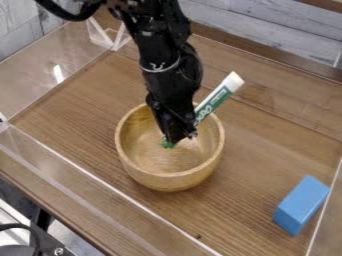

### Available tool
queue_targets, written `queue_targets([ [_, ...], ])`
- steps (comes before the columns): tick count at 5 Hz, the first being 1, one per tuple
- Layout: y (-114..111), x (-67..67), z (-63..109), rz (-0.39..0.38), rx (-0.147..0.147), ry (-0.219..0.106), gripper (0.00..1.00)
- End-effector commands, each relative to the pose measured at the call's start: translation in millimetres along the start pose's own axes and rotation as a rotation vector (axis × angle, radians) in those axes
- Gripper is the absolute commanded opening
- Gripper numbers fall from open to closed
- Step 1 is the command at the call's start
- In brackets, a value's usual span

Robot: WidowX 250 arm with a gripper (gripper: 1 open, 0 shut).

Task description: Remove the green marker from inside the brown bowl and put it on the table

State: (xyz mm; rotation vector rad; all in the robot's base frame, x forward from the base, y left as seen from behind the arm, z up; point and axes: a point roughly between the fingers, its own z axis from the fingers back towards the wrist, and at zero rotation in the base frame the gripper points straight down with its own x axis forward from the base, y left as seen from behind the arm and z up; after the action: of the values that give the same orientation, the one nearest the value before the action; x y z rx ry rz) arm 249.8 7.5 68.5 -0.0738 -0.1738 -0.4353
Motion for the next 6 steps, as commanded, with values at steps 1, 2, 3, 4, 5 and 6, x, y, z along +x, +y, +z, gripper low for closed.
queue_targets([
  [1, 7.0, 12.0, 19.8, -0.001, 0.024, -0.060, 0.00],
  [2, 7.0, 11.8, 25.1, -0.003, 0.015, -0.062, 0.00],
  [3, 7.1, 11.8, 30.4, -0.006, 0.005, -0.063, 0.00],
  [4, 7.9, 12.0, 36.1, -0.009, -0.003, -0.068, 0.00],
  [5, 9.6, 11.7, 42.6, -0.010, -0.008, -0.074, 0.00],
  [6, 11.4, 11.4, 48.9, -0.006, -0.014, -0.081, 0.00],
])
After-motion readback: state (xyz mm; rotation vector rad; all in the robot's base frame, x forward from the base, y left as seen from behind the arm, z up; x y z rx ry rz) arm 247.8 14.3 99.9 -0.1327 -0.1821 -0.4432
